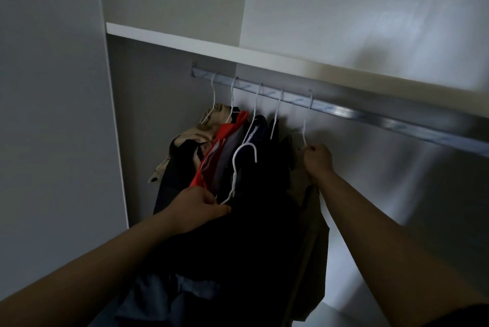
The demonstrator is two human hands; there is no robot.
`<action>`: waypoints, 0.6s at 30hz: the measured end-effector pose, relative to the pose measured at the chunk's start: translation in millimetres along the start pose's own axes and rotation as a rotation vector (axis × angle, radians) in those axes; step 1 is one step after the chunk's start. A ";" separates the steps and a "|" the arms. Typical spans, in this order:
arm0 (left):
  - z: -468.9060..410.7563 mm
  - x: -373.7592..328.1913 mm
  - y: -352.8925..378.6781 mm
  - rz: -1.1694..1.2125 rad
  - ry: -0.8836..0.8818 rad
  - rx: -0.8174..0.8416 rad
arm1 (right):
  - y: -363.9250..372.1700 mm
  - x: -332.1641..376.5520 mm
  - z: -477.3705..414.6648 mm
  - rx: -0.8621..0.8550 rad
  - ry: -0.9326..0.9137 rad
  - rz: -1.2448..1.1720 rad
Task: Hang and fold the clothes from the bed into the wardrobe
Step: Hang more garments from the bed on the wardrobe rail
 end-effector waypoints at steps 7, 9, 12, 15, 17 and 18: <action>3.3 5.5 -3.8 0.042 -0.033 0.021 | 13.2 -8.6 4.2 0.043 0.018 0.034; 7.7 6.0 -3.2 0.024 -0.035 0.033 | 14.3 -4.6 13.3 0.069 0.008 0.030; 18.6 6.5 -1.8 0.015 -0.036 0.068 | 12.4 -2.9 34.9 0.038 -0.007 0.025; 34.2 3.6 -2.9 -0.003 -0.041 0.109 | 5.9 2.4 67.1 -0.009 -0.013 0.032; 47.9 1.2 -2.5 -0.002 -0.042 0.148 | 3.1 7.8 93.7 -0.002 -0.014 0.063; 55.6 -1.3 -0.4 -0.010 -0.031 0.173 | 1.6 10.4 107.2 0.002 -0.014 0.070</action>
Point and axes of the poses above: each hand's wrist, its own z-axis away from the middle knuckle, its own y-axis out of the palm, x = y × z, the point moved 8 cm from there along -z, towards the middle knuckle, and after that the axes turned 8 degrees about x, right-handed, at the moved point
